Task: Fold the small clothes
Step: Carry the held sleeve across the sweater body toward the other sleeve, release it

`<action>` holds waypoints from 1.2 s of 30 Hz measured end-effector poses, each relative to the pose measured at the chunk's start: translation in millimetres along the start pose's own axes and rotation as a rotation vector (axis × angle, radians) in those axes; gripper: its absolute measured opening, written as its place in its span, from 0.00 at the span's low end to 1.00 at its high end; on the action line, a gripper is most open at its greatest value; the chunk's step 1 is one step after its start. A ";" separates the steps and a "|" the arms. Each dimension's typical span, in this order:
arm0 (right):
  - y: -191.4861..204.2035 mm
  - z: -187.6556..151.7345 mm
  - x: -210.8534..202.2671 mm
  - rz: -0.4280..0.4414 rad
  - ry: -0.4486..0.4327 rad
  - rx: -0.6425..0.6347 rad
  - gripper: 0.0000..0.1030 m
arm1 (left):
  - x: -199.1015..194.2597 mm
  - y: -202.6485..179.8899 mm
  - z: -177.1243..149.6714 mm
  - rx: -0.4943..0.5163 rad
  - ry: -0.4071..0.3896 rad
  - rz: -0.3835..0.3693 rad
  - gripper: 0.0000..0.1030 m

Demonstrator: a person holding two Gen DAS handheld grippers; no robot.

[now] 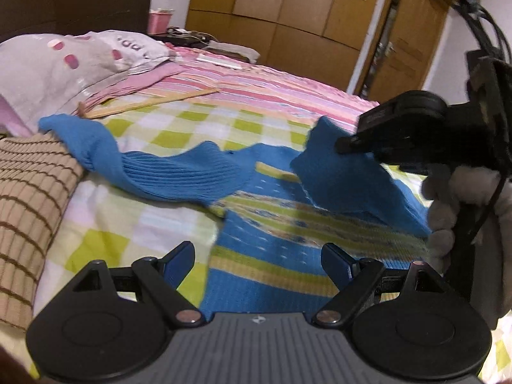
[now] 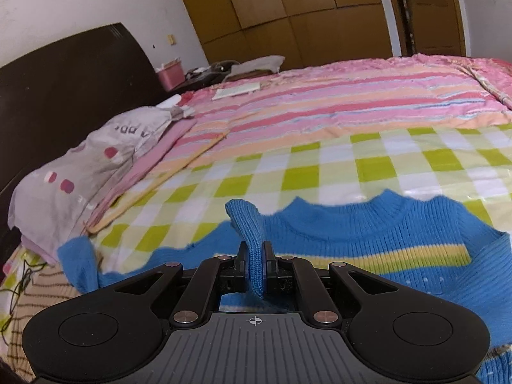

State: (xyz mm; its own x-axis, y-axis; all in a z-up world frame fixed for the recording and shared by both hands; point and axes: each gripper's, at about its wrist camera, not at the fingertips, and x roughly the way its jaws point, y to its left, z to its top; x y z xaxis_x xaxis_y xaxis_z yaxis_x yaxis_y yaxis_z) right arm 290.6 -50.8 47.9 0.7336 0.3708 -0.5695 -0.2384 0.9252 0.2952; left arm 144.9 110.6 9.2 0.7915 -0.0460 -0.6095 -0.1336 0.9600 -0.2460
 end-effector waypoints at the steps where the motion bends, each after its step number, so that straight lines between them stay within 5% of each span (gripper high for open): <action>1: -1.6 5.5 -3.5 -0.015 -0.029 0.010 0.07 | 0.5 2.6 1.2 -0.010 -0.003 0.001 0.88; 7: -5.8 21.9 -34.2 -0.078 -0.199 0.024 0.07 | -1.1 7.2 3.5 -0.025 -0.024 -0.012 0.88; 19: 30.0 -49.9 28.0 0.179 0.197 -0.123 0.15 | 3.1 13.7 1.3 -0.020 -0.019 0.015 0.88; 24: 17.1 -47.5 8.7 0.284 0.219 -0.128 0.18 | 4.4 17.7 2.3 -0.035 -0.019 0.018 0.88; 28: 11.0 -45.4 -1.5 0.328 0.231 -0.172 0.41 | 7.6 16.4 1.2 -0.028 -0.011 0.021 0.88; 31: 10.3 -45.7 -7.8 0.368 0.238 -0.194 0.41 | 10.1 17.0 0.4 -0.025 -0.003 0.027 0.88; 36: 13.1 -33.7 -3.3 0.280 0.169 -0.267 0.41 | 13.1 19.5 0.3 -0.033 0.001 0.038 0.88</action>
State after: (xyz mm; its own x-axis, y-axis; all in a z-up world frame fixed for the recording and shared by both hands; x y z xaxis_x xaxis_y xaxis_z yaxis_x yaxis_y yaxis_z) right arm 263.6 -37.1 27.7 0.5077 0.5981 -0.6201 -0.5863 0.7672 0.2601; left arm 152.8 128.8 -3.4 0.7850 -0.0100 -0.6194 -0.1834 0.9513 -0.2478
